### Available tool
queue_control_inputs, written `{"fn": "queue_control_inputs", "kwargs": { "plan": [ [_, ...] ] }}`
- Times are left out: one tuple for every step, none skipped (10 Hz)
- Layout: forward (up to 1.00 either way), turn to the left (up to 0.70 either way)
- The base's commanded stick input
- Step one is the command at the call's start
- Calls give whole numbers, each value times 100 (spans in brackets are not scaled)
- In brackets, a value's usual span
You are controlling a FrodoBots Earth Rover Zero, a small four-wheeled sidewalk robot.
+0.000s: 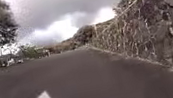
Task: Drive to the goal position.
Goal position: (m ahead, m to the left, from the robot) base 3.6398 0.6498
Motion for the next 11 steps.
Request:
{"fn": "queue_control_inputs", "kwargs": {
  "plan": [
    [100, -21],
    [100, -19],
    [100, -15],
    [100, -6],
    [100, -9],
    [100, 0],
    [100, -12],
    [100, -15],
    [100, -5],
    [100, 0],
    [100, 0]
  ]
}}
